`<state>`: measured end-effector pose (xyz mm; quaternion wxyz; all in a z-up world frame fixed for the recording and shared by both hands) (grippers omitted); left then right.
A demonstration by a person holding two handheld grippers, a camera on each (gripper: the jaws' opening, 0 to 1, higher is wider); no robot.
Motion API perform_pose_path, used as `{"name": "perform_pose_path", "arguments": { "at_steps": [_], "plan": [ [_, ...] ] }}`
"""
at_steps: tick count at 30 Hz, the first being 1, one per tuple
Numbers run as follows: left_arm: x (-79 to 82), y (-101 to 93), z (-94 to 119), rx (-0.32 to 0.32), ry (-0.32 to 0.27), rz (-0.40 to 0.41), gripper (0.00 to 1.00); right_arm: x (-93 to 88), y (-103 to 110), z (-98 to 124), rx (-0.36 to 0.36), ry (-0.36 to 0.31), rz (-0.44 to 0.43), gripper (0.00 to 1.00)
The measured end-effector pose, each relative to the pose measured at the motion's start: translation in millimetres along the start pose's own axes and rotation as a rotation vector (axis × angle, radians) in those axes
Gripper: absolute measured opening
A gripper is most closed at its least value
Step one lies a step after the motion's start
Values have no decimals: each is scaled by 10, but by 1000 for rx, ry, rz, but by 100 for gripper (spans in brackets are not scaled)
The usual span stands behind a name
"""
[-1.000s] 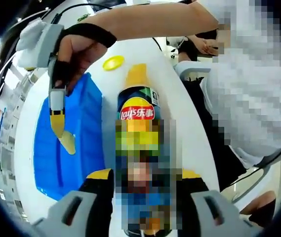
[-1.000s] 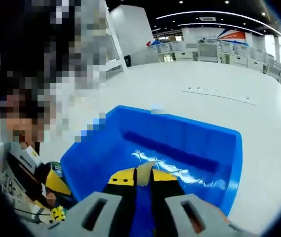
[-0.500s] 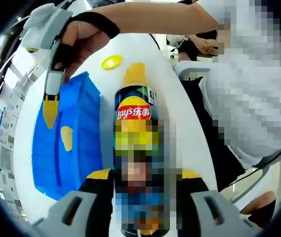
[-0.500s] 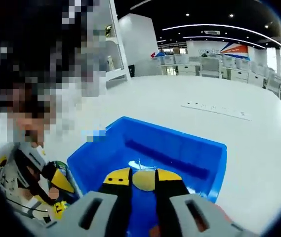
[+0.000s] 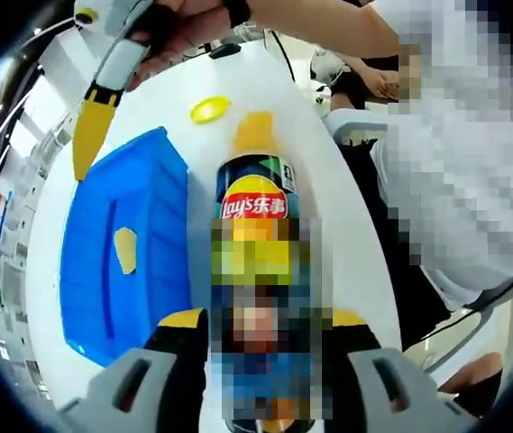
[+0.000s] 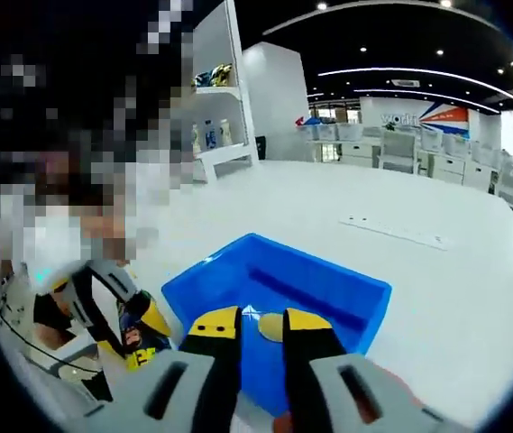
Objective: Open the lid of the chip container on the table, take out the chips, place them into the box in front of the container, and close the lid
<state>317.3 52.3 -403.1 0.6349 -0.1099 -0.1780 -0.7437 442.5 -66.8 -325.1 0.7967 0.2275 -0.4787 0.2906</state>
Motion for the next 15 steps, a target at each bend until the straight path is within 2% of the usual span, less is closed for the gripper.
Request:
{"name": "perform_pose_path", "arguments": {
  "at_steps": [8,15],
  "plan": [
    [-30,-2,-14,-6,6,8,48,6,38,151,10,-22,27,18],
    [-37,6,-12,-5,1,44,45,-84,9,220,4,-18,31,19]
  ]
}}
Point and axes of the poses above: the point that each gripper's makers call its tool centre point, and the gripper's own axes: z roughly backward along the fingers, y roughly to its left, x roughly out of its top, the point moved 3 cm from there along z, roughly backward along the fingers, and after that the axes turned 2 degrees about -x, right-handed, at the moved point
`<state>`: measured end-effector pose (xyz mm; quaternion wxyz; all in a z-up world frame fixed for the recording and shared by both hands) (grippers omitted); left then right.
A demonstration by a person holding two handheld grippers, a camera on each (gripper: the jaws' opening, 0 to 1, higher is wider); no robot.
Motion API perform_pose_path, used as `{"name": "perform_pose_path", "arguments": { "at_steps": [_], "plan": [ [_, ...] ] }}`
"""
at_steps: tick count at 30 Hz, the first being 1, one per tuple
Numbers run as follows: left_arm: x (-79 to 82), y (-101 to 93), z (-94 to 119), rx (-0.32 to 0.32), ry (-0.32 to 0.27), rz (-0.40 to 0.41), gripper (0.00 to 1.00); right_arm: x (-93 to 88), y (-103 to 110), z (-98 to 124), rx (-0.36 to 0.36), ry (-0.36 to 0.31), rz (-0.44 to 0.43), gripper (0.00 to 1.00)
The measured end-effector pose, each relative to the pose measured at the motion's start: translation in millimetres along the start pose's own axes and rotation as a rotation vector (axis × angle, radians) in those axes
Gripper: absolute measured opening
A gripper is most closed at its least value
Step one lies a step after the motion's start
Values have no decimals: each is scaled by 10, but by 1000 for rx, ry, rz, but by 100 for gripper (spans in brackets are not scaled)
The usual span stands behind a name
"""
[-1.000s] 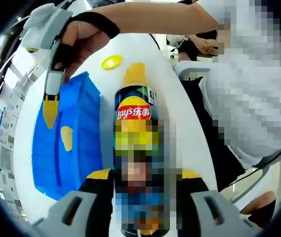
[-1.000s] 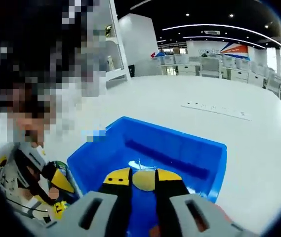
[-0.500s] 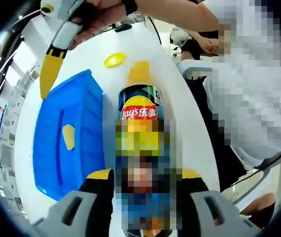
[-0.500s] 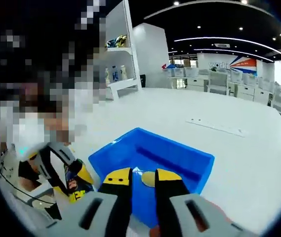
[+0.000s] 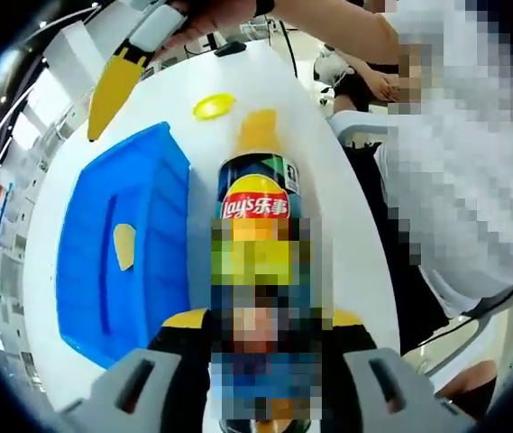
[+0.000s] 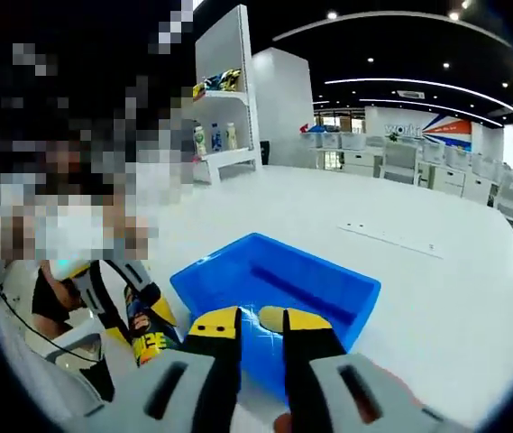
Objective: Open the lid of the chip container on the table, take out the chips, place them into the box in front of the container, and close the lid
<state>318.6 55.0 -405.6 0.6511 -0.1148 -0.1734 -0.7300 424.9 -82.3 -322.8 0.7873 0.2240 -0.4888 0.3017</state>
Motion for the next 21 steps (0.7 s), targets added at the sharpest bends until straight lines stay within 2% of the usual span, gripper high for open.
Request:
{"name": "perform_pose_path", "arguments": {
  "at_steps": [10,15,21],
  "plan": [
    [55,-36,-14,14,9,-7,44,-80,-50,102,-4,10,-3,19],
    [61,-32,-18,12,8,-3,44,-55,-46,186,-2,-12,-2,19],
    [75,-37,-27,15,6,-3,44,-116,-17,362,55,-28,10,19]
  ]
}}
Point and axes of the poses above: the point that each gripper's makers call its tool centre point, and the gripper's own axes: z roughly backward along the fingers, y roughly to its left, x roughly out of its top, the point moved 3 cm from there along z, roughly backward along the fingers, and after that the axes turned 2 degrees about -x, right-handed, at the moved point
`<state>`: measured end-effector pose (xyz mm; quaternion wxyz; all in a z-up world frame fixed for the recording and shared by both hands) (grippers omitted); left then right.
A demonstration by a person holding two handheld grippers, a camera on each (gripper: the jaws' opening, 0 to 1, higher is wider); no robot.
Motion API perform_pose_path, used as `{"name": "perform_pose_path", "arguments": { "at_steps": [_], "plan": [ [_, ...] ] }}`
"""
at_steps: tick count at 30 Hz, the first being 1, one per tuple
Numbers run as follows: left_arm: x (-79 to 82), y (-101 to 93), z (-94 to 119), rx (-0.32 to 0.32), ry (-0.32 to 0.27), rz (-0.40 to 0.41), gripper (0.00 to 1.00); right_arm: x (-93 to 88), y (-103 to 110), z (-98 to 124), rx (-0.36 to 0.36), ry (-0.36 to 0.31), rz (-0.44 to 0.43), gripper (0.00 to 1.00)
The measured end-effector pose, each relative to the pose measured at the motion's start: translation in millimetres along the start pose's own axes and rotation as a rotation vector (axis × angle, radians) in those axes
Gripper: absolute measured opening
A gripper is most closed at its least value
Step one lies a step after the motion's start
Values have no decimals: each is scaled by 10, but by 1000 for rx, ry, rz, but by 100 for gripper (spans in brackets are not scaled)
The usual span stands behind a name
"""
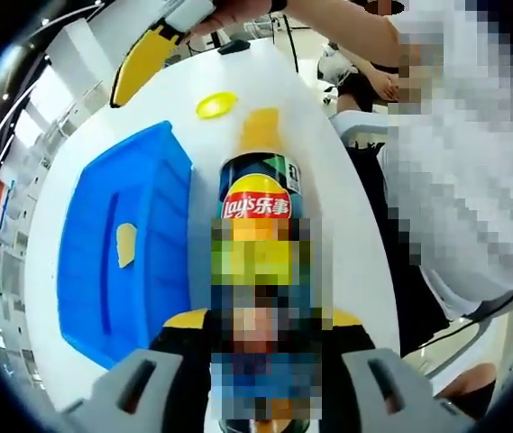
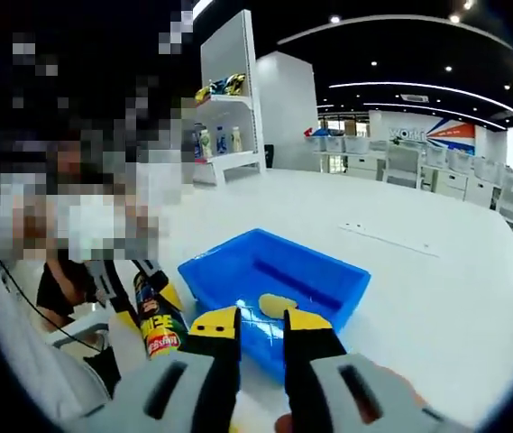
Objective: Open the lid of the chip container on the table, take out the chips, place them into the box in front of the container, and close the lid
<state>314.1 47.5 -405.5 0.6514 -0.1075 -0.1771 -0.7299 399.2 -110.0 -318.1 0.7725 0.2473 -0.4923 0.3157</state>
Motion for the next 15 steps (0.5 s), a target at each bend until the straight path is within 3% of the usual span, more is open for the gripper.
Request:
{"name": "perform_pose_path", "arguments": {
  "at_steps": [6,15],
  "plan": [
    [7,-9,-4,2,-2,0,44,-87,24,179,66,-36,76,19],
    [-17,18,2,-4,-5,4,44,-374,55,470,194,-70,148,20]
  ]
}}
Point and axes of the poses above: the point that each gripper's makers call its tool centre point, and the gripper's own axes: z roughly backward along the fingers, y roughly to its left, x roughly out of its top, the point moved 3 cm from there along z, roughly backward along the fingers, and after that the axes turned 2 degrees about -x, right-handed, at the moved point
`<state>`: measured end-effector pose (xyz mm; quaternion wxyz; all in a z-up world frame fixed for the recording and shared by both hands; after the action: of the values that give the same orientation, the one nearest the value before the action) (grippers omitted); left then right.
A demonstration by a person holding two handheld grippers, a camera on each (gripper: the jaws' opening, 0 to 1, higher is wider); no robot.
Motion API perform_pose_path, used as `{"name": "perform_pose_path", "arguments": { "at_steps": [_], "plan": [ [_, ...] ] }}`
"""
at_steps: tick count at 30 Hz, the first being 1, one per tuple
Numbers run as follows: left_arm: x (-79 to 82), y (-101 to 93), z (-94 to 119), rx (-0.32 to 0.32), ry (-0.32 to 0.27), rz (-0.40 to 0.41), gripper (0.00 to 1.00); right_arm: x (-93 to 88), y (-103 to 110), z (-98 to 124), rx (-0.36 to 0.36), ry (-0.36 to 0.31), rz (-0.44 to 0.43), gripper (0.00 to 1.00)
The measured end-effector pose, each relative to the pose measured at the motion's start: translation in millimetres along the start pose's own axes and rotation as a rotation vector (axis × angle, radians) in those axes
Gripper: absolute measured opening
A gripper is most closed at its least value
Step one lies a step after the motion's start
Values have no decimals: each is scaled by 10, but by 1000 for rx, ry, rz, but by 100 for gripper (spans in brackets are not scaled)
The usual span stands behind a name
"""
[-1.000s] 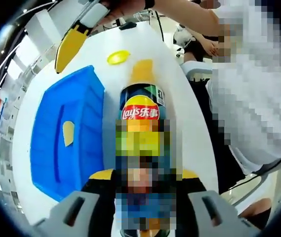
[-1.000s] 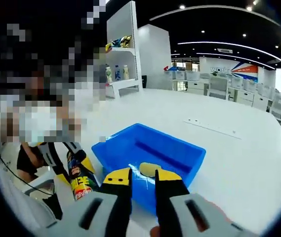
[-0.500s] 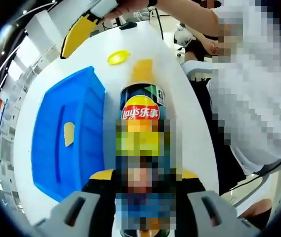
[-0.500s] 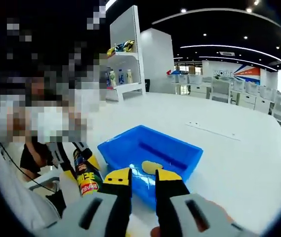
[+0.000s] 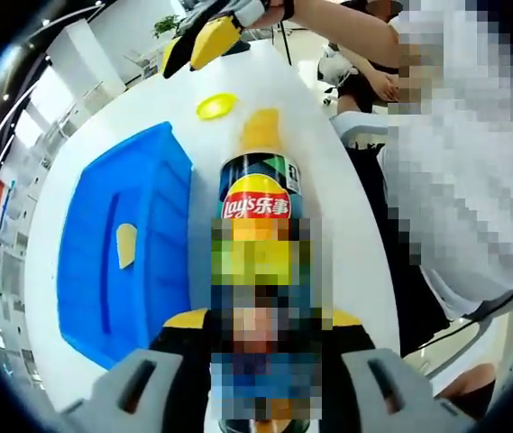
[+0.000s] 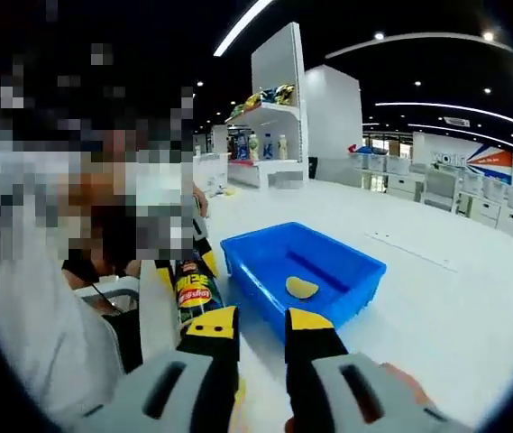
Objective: Open the lid of the chip container on the table, take out the chips, place them into the box in front of the container, and close the lid
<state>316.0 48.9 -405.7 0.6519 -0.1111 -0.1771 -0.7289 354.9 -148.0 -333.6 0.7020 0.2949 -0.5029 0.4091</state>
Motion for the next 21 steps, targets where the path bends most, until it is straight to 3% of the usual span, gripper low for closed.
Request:
{"name": "perform_pose_path", "arguments": {
  "at_steps": [7,14,17,21],
  "plan": [
    [-25,10,6,-4,0,-2,44,-357,-35,242,35,7,40,18],
    [-17,-2,5,-12,-2,8,44,-651,50,408,84,-39,16,17],
    [-18,-3,4,-12,-4,6,44,-755,85,427,97,-31,64,12],
    [-23,-1,5,-11,-1,4,44,-755,68,467,104,-103,20,9]
  ]
}}
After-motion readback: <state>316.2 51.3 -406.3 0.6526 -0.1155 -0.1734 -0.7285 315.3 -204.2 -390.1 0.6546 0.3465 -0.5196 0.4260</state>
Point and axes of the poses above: the point that each gripper's makers call its tool centre point, and the gripper's own axes: z roughly backward along the fingers, y roughly to its left, x roughly out of its top, the point moved 3 cm from there along z, roughly backward along the fingers, and after that the axes turned 2 degrees about -x, right-handed, at the moved point
